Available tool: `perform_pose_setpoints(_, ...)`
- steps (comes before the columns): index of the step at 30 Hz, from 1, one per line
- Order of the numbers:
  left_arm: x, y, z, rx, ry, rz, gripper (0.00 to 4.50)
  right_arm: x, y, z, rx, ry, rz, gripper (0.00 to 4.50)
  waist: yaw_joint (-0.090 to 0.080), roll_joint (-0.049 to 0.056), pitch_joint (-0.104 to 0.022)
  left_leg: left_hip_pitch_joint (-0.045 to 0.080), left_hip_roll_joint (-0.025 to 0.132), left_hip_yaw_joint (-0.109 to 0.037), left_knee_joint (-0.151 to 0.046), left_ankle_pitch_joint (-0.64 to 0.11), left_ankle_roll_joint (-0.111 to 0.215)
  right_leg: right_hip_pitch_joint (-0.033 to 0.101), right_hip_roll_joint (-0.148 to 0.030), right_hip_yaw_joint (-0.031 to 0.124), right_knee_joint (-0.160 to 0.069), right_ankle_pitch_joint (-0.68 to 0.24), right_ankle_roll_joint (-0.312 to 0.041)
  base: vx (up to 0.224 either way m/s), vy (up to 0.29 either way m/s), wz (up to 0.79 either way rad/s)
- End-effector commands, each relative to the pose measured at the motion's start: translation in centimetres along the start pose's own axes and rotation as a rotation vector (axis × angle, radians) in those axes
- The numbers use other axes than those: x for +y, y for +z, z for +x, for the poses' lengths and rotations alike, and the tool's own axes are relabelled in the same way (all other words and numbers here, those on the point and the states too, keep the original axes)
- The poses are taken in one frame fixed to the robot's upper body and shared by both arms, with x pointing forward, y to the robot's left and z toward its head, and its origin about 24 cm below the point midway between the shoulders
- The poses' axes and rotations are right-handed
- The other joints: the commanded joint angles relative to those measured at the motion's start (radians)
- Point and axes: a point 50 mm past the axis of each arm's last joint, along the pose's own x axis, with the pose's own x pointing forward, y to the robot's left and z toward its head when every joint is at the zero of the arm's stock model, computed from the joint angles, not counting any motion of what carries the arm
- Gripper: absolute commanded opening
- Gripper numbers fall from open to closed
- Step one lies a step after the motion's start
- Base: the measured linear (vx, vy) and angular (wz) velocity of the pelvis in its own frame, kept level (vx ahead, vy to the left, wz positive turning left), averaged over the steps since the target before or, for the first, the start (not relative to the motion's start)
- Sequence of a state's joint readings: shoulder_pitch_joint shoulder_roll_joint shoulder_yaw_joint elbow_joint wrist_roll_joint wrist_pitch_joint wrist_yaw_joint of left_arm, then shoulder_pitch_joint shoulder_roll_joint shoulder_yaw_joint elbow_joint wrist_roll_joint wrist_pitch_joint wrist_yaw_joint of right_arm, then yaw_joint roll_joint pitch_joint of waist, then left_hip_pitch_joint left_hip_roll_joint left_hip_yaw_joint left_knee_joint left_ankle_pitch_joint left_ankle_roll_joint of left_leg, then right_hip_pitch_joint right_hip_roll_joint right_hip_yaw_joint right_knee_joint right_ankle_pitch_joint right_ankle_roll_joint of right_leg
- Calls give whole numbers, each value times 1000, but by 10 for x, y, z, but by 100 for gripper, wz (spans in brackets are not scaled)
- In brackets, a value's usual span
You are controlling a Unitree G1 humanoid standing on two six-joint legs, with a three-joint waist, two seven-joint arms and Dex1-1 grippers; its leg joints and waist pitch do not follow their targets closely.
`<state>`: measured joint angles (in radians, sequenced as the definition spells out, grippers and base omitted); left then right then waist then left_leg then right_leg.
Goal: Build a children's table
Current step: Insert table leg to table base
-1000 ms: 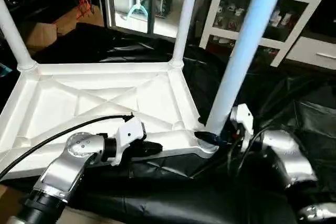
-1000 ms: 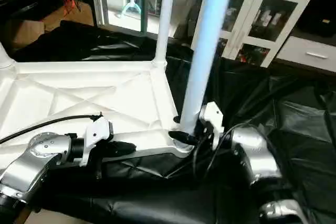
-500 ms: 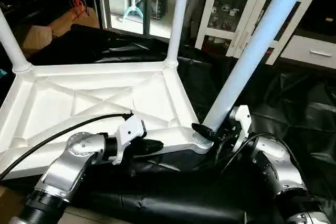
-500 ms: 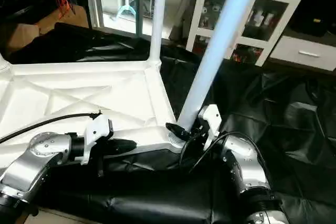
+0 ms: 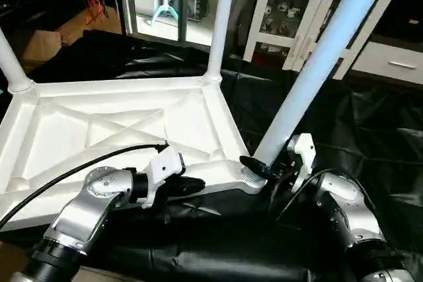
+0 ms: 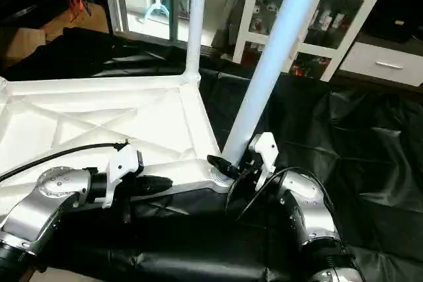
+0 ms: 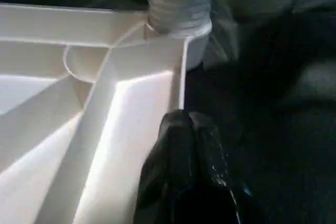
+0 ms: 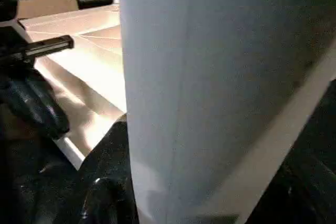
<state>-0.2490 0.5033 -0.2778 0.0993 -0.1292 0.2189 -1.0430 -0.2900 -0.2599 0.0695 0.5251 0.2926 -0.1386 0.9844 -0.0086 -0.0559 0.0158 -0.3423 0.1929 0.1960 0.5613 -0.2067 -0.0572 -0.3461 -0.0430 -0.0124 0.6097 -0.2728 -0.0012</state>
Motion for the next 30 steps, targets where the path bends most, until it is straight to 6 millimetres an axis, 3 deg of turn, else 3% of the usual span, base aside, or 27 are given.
perform_pose_setpoints(1, -3, -16, 5, 133, 14, -4, 0, 17, -71, -21, 345, -120, 139, 190, -6, 29, 5, 6, 58, -33, -87, -369, -43, -17, -79, 45, -95, -166, -181, 0, 0, 0)
perform_pose_setpoints(5, -7, -18, 17, 198, 41, 7, 0, 8, -67, -7, 330, -289, 136, 190, -18, 30, 10, 10, 57, -44, -90, -449, -78, -30, -86, 49, -107, -359, -138, 0, 0, 0)
perform_pose_setpoints(8, -7, -13, 22, 183, 56, 18, 0, 8, -64, 0, 314, -299, 145, 190, -15, 28, 13, 14, 55, -45, -88, -479, -71, -38, -86, 53, -115, -413, -115, 0, 0, 0)
perform_pose_setpoints(10, -3, -4, 24, 138, 88, 41, 0, 9, -60, 4, 300, -289, 144, 190, -14, 28, 12, 15, 56, -44, -88, -479, -66, -41, -83, 54, -116, -402, -111, 0, 0, 0)
perform_pose_setpoints(11, -2, -1, 24, 116, 101, 44, 20, 9, -59, 5, 295, -286, 144, 190, -14, 28, 12, 15, 56, -44, -88, -479, -66, -41, -83, 54, -116, -402, -111, 0, 0, 0)
perform_pose_setpoints(15, 2, 13, 20, 28, 105, 3, 52, 8, -59, 3, 296, -298, 142, 190, -15, 30, 8, 7, 55, -43, -90, -452, -67, -36, -79, 51, -108, -314, -127, 0, 0, 0)
perform_pose_setpoints(17, 4, 12, 16, 48, 102, 9, 66, 8, -60, 1, 300, -305, 145, 190, -15, 35, 9, 5, 55, -43, -92, -445, -67, -33, -79, 50, -106, -292, -131, 0, 0, 0)
perform_pose_setpoints(21, 7, 8, 14, 85, 117, 26, 113, 8, -60, 0, 303, -310, 148, 190, -15, 32, 8, 4, 55, -38, -89, -413, -58, -29, -77, 50, -104, -223, -145, 0, 0, 0)
perform_pose_setpoints(22, 9, 6, 13, 105, 125, 40, 118, 8, -61, 0, 302, -309, 151, 190, -14, 40, 8, 6, 55, -38, -90, -410, -60, -29, -78, 51, -102, -215, -147, 0, 0, 0)
perform_pose_setpoints(24, 11, 5, 12, 118, 138, 53, 130, 8, -60, 0, 301, -309, 152, 190, -16, 35, 7, 5, 54, -36, -89, -404, -58, -27, -75, 49, -102, -196, -149, 0, 0, 0)
perform_pose_setpoints(30, 19, 5, 11, 128, 190, 108, 176, 9, -60, 0, 299, -304, 155, 190, -14, 37, 9, 9, 55, -37, -91, -429, -64, -31, -76, 49, -105, -228, -145, 0, 0, 0)
